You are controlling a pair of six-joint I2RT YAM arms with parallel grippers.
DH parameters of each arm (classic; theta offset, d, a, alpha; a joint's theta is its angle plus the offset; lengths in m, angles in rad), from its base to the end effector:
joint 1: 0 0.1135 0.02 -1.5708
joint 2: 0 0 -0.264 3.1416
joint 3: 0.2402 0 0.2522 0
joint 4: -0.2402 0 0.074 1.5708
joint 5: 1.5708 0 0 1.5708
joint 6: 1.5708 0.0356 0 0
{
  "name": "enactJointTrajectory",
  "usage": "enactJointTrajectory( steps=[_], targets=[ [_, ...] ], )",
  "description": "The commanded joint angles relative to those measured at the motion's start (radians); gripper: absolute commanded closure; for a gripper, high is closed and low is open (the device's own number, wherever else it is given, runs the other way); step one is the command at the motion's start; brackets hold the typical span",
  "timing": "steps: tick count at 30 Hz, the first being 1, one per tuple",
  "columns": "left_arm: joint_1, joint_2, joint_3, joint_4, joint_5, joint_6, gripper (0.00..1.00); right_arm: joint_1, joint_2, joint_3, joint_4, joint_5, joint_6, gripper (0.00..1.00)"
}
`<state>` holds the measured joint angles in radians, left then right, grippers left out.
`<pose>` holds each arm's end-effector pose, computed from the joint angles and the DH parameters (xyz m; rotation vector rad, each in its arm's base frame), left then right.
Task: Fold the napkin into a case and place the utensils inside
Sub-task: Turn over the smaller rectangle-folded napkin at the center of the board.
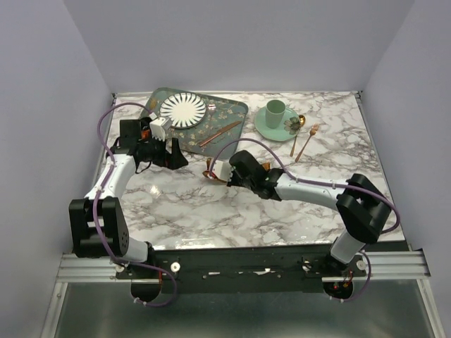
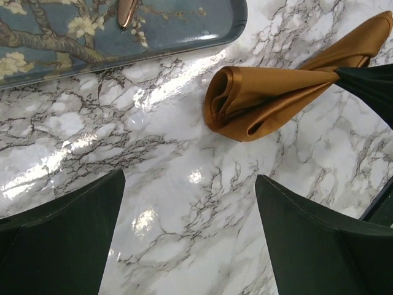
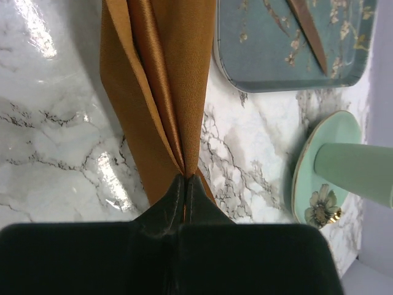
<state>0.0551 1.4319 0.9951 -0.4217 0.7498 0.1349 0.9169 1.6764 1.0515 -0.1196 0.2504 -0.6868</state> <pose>0.2971 -0.0079 0.2500 0.4195 2.2382 -0.8031 0.2268 0.2815 0.2079 -1.5574 1.6828 -0.1710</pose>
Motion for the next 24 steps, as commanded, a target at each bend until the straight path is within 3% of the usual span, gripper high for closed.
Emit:
enactJointTrajectory(
  steps=[1,11,14,16,17,20,22,24],
  targets=[
    [0.014,-0.053,-0.049,0.026,-0.020,0.019,0.01,0.074,-0.040,-0.110,0.196,0.154,-0.043,0.99],
    [0.015,-0.126,-0.139,0.044,-0.021,0.028,0.01,0.256,-0.040,-0.309,0.402,0.294,-0.057,0.99],
    [0.015,-0.152,-0.164,0.044,-0.021,0.034,0.01,0.310,-0.034,-0.306,0.368,0.313,-0.014,0.91],
    [0.015,-0.171,-0.176,0.041,-0.021,0.043,0.01,0.351,-0.023,-0.303,0.344,0.326,0.022,0.79],
    [0.015,-0.175,-0.179,0.038,-0.020,0.048,0.01,0.364,-0.021,-0.301,0.331,0.329,0.036,0.62],
    [0.015,-0.185,-0.168,-0.006,-0.004,0.098,0.01,0.401,-0.033,-0.298,0.258,0.325,0.108,0.36],
    [0.014,-0.183,-0.148,-0.055,0.006,0.140,0.01,0.401,-0.059,-0.285,0.163,0.284,0.167,0.33],
    [0.012,-0.179,-0.125,-0.109,0.008,0.169,0.01,0.401,-0.122,-0.282,0.082,0.259,0.202,0.24]
  ],
)
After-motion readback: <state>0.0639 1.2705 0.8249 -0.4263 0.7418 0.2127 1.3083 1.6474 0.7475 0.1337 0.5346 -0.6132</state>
